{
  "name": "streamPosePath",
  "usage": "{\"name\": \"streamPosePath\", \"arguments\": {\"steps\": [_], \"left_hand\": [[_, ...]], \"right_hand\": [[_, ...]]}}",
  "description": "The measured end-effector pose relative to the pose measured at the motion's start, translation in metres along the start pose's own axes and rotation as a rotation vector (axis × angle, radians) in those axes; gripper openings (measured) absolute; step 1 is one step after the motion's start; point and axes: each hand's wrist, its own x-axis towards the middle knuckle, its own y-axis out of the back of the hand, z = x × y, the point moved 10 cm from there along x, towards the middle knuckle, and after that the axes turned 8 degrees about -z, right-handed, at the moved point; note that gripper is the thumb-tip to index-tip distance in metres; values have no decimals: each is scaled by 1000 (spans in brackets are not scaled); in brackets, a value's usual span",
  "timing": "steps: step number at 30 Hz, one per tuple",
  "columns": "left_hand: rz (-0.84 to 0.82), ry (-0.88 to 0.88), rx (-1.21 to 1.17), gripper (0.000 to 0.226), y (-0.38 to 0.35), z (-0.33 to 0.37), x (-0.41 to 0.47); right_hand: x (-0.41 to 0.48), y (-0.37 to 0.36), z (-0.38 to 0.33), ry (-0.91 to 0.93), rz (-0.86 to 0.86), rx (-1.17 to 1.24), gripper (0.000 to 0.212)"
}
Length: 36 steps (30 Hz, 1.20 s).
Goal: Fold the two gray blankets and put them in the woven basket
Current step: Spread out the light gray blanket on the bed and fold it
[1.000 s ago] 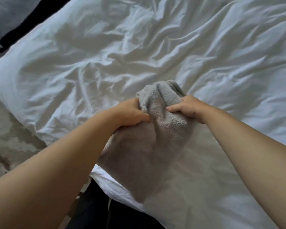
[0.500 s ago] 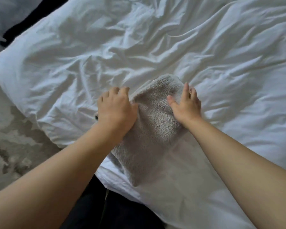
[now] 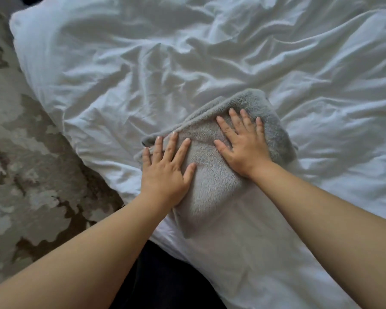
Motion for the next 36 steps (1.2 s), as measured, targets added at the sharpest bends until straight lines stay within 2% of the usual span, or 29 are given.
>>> {"name": "streamPosePath", "arguments": {"steps": [3,7,12,14,19,29,33,36], "left_hand": [[23,49,-92,68,-10,-15,10],[150,15,-154,66,-21,-15,22],[383,-107,-238,59,-47,-26,40],[423,-134,-245,56,-63,-28,46],[469,-184,-225,51,-85,-25,55],[437,-160,-272,54,-70,-27,52],[279,-120,-255,60,-54,-27,48],[112,-98,-241,68,-30,-25,47]], "right_hand": [[14,-4,19,-54,24,15,72],[24,-24,24,-82,60,74,77],[35,-41,19,-50,365,121,70],[39,-53,21,-1,464,156,69],[49,-72,24,52,532,146,67],[46,-65,22,26,516,136,73],[34,-45,21,-27,503,103,67],[27,-29,19,-128,351,107,68]]}}
